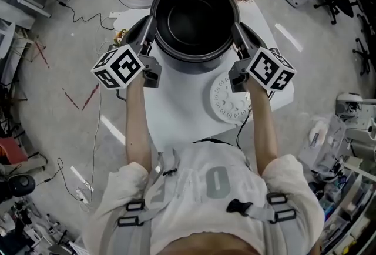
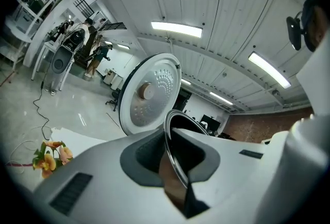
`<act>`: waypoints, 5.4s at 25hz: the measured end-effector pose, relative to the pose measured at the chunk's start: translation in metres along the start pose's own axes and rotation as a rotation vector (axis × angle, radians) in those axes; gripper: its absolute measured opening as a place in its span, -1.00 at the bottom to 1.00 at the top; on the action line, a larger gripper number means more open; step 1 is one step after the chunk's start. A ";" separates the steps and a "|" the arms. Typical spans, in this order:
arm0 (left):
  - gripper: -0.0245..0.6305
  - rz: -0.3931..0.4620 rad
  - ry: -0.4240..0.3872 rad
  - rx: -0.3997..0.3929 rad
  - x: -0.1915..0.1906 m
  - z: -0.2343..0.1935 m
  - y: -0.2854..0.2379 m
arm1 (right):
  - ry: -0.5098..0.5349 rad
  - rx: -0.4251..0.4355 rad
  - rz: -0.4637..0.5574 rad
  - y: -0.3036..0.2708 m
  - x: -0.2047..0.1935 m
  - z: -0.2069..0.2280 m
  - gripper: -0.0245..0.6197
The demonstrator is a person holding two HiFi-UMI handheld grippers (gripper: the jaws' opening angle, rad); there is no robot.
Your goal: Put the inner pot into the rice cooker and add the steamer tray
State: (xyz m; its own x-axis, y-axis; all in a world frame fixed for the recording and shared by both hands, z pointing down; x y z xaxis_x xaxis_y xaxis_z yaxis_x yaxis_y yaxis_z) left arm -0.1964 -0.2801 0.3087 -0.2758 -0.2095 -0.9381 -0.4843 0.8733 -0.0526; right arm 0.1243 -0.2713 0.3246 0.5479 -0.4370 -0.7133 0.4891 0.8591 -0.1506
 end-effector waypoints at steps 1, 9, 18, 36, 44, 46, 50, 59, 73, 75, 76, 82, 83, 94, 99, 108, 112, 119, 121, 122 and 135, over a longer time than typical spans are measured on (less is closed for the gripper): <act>-0.79 -0.009 -0.004 0.003 -0.002 -0.001 -0.002 | 0.003 -0.007 -0.007 -0.002 -0.001 0.002 -0.73; -0.79 -0.032 -0.004 0.013 -0.017 -0.010 -0.009 | 0.054 -0.058 -0.048 -0.011 -0.012 0.015 -0.71; -0.79 -0.076 -0.037 0.043 -0.021 -0.014 -0.013 | 0.076 -0.077 -0.075 -0.017 -0.011 0.015 -0.70; -0.79 -0.206 -0.118 0.099 -0.049 -0.026 -0.031 | 0.262 -0.195 -0.170 -0.034 -0.020 0.024 -0.63; -0.77 -0.254 -0.234 0.132 -0.053 -0.025 -0.040 | 0.439 -0.255 -0.175 -0.043 -0.025 0.023 -0.61; -0.77 -0.249 -0.266 0.141 -0.052 -0.026 -0.041 | 0.453 -0.259 -0.166 -0.046 -0.027 0.021 -0.61; -0.77 -0.237 -0.255 0.147 -0.050 -0.026 -0.041 | 0.433 -0.255 -0.161 -0.046 -0.026 0.021 -0.61; -0.77 -0.199 -0.228 0.161 -0.042 -0.029 -0.038 | 0.442 -0.251 -0.156 -0.047 -0.027 0.020 -0.61; -0.72 0.026 -0.349 0.171 0.031 0.026 0.002 | 0.499 -0.114 0.031 -0.008 0.014 -0.046 -0.61; -0.72 0.101 -0.397 0.188 0.044 0.043 0.017 | 0.527 -0.089 0.074 0.006 0.019 -0.060 -0.61; -0.73 0.137 -0.419 0.193 0.050 0.052 0.025 | 0.542 -0.075 0.093 0.014 0.021 -0.067 -0.61; -0.78 0.260 -0.507 0.181 0.063 0.104 0.072 | 0.607 -0.006 0.195 0.061 0.022 -0.104 -0.61; -0.78 0.270 -0.519 0.180 0.061 0.113 0.078 | 0.612 0.004 0.210 0.069 0.021 -0.107 -0.61; -0.80 0.335 -0.653 0.257 0.024 0.173 0.144 | 0.632 0.064 0.312 0.138 -0.023 -0.119 -0.86; -0.86 0.316 -0.632 0.285 0.003 0.164 0.165 | 0.569 0.079 0.290 0.146 -0.048 -0.118 -0.90; -0.86 0.280 -0.602 0.294 -0.011 0.155 0.173 | 0.549 0.052 0.230 0.164 -0.077 -0.111 -0.90; -0.86 0.292 -0.592 0.280 -0.011 0.157 0.173 | 0.546 0.050 0.242 0.168 -0.076 -0.112 -0.90; -0.18 0.287 -0.475 0.100 -0.009 0.159 0.162 | 0.507 0.034 0.249 0.176 -0.067 -0.103 -0.06; -0.05 0.285 -0.457 0.061 -0.012 0.161 0.158 | 0.478 0.019 0.258 0.182 -0.064 -0.096 0.08; -0.02 0.280 -0.449 0.047 -0.013 0.162 0.156 | 0.459 0.010 0.264 0.185 -0.063 -0.093 0.14; 0.01 -0.048 0.070 -0.157 -0.113 0.158 0.079 | 0.054 -0.244 0.342 0.272 -0.055 0.032 0.10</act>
State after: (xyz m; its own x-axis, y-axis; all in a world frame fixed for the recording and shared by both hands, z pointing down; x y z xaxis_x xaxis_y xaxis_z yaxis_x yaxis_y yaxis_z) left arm -0.0722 -0.1181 0.3566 -0.3034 -0.2844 -0.9094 -0.6208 0.7831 -0.0378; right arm 0.2491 -0.0218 0.3452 0.6109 -0.1069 -0.7845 0.1069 0.9929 -0.0520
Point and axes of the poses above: the fingertips, and each gripper's own axes: y backward along the fingers, z to its right, x out of its top, the point moved 9 cm from there along y, backward along the fingers, and after that the axes turned 10 degrees about -y, right-handed, at the moved point
